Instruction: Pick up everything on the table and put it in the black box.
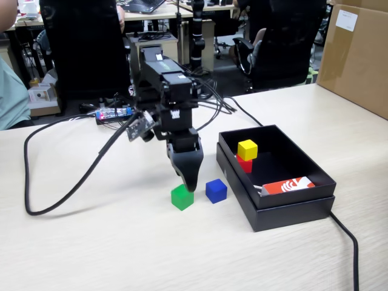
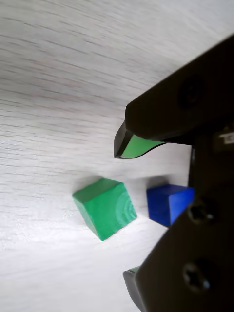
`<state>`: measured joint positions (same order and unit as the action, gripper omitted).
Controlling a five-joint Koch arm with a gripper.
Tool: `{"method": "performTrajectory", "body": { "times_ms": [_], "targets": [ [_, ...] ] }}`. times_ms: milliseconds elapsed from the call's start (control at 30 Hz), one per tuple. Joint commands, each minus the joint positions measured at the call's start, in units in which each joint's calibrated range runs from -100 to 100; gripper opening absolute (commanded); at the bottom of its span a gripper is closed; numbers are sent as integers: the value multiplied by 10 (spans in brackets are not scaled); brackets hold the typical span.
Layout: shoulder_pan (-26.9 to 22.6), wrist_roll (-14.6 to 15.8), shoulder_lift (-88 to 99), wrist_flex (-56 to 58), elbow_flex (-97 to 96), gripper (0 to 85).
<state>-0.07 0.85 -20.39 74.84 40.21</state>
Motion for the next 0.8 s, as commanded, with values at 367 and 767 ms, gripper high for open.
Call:
{"method": "performTrajectory", "body": {
  "times_ms": [367,767],
  "targets": [
    [13,1,-109,4,110,279],
    [-31,12,226,4,63,49]
  ]
}}
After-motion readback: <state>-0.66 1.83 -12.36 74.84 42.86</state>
